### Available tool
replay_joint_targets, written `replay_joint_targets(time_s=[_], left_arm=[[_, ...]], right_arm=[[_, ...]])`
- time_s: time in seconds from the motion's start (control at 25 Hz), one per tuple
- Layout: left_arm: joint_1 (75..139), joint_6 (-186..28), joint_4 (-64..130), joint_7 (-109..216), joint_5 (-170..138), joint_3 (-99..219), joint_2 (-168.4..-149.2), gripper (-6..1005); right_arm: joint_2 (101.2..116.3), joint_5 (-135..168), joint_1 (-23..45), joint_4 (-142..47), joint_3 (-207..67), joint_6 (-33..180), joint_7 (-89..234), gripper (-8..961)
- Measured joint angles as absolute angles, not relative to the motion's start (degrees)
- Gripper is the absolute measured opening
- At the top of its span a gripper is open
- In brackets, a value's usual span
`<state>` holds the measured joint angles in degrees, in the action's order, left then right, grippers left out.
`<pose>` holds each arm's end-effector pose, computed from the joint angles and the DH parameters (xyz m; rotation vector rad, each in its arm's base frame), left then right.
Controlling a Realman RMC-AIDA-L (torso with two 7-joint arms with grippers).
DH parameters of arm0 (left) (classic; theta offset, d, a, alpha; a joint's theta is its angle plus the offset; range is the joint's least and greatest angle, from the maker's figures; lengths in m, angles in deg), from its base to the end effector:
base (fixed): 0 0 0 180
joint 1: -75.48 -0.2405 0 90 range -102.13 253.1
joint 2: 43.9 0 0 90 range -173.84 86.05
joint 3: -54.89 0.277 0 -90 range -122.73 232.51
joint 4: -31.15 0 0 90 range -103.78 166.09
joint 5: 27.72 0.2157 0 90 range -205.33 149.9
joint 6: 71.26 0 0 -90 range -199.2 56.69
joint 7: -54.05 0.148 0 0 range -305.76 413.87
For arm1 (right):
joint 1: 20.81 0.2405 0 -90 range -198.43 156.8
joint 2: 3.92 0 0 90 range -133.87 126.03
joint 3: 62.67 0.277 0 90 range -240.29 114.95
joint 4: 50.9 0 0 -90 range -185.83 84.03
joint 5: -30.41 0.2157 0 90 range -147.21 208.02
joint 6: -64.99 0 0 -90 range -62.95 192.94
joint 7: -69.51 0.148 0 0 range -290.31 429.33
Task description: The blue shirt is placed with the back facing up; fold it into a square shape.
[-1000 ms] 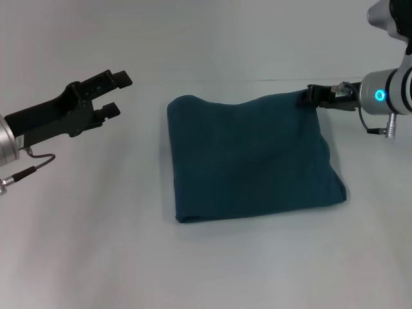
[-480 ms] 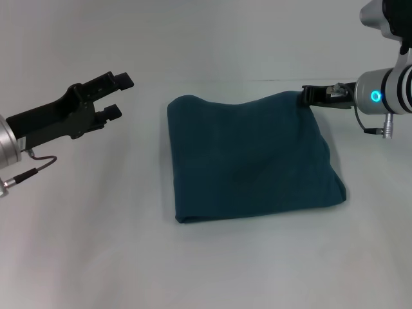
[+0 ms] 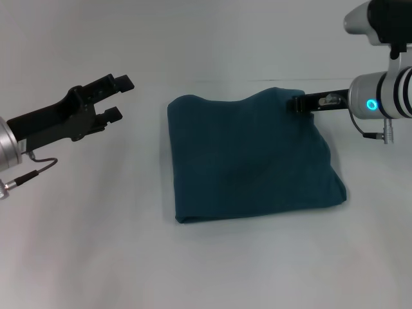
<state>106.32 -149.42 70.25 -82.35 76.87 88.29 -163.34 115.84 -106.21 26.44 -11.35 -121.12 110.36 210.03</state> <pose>-0.2835 0.3869 0.0242 -1.9232 -1.8706 -1.1891 0.2237 0.4792 -0.0314 -2.1541 1.1983 0.2169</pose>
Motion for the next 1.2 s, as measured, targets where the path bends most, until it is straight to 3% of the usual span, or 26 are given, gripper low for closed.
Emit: replay_joint_targets(time_s=[1.2], left_arm=[[106.96,-149.4,70.27,-82.89,76.78,88.2,-163.41,928]], right_arm=[[115.59,-111.85,24.63,-8.55,-126.22,103.85,209.34,9]])
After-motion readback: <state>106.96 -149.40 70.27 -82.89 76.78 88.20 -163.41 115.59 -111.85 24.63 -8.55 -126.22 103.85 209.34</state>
